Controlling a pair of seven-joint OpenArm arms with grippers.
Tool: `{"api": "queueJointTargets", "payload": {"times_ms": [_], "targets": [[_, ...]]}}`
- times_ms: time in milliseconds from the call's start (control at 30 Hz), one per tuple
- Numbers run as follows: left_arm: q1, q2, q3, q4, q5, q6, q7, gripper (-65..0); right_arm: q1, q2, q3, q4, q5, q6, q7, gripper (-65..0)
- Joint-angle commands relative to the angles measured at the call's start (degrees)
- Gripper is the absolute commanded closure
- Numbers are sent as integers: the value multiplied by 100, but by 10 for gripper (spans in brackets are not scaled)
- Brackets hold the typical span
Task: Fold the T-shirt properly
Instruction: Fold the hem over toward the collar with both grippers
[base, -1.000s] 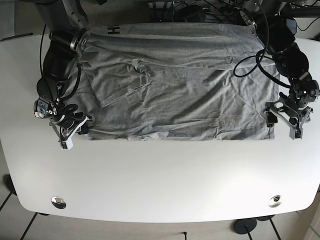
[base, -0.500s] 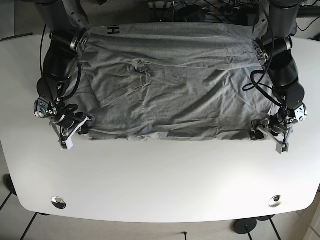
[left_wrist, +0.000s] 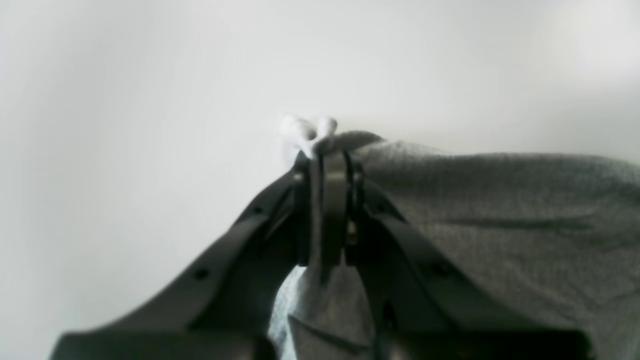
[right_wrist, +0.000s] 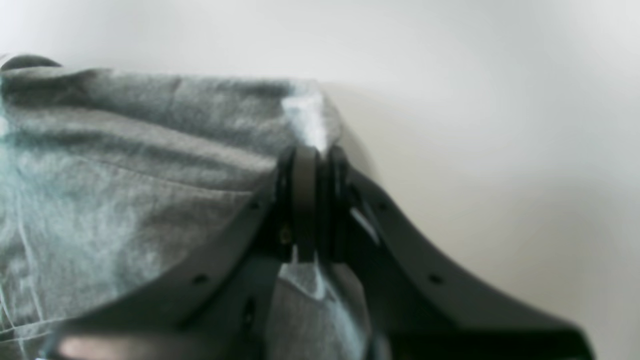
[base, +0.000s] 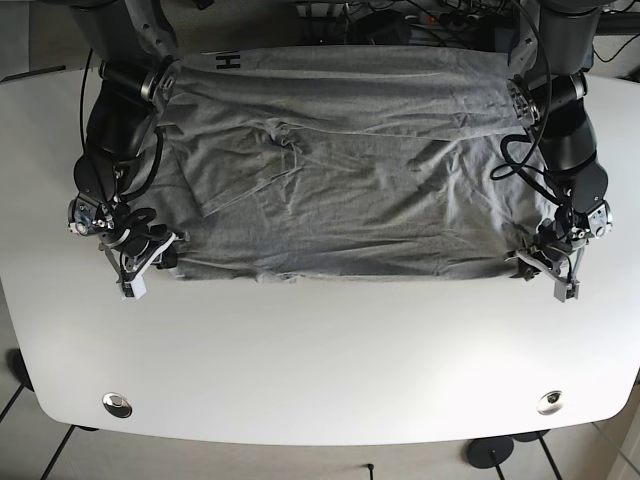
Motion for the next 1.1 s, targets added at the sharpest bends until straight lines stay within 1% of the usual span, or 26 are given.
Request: {"api": "queueJointTargets", "payload": {"times_ms": [33,67,133,200,233,333,367,467,567,633,667,767,800,833,900,1033,1100], "targets": [[-149,-65,-22,405,-70,-164,-63,0,122,55,6,256,27,32,17,-19],[-17,-56,-30,774,-70,-428,16,0,87,55,6,564,36,32,-27,-19],[256,50,-30,1504,-70,-639,333,0,-28,55,23,1048,36,32,-326,-19],[520,252,-30,2278,-70,-665,605,0,-177,55,217,1601,36,32,-589,-19],[660,269,-30,2612,-70,-665,711,0,-203,46,269,1839,36,32,-748,-19],[1047,313,-39,3394,-70,-665,1036,0,-335,46,296,2480,36,32,-1231,-19],[1161,401,-66,3631,-78,-674,1124,0,-441,46,296,2735,62,32,-1337,-19],[1601,507,-426,4414,-78,-674,1414,0,-845,99,296,3553,484,32,-1732,-19],[1759,691,-672,4880,-78,-718,1616,0,-1162,108,305,4133,792,32,-2163,-19],[2032,691,-813,5231,-70,-1052,1906,0,-1496,55,533,4696,906,32,-2392,-19],[2093,700,-883,5390,-70,-1127,2038,0,-1619,46,656,4907,959,32,-2480,-19],[2295,850,-1094,5759,-34,-1127,2478,0,-2014,-33,867,5338,1152,32,-2796,-19],[2471,885,-1270,5917,-52,-1127,2495,0,-2199,-50,990,5496,1205,32,-2849,-19],[2577,894,-1305,5987,-52,-1127,2504,0,-2322,-50,1034,5549,1231,32,-2866,-19],[2928,894,-1331,6075,-61,-1127,2504,0,-2718,-50,1069,5584,1381,32,-2875,-19],[3377,894,-1349,6207,-61,-1127,2504,0,-3236,-42,1430,5566,1680,32,-2866,-19],[3579,894,-1349,6207,-61,-1127,2504,0,-3474,-42,1456,5575,1750,32,-2866,-19]]}}
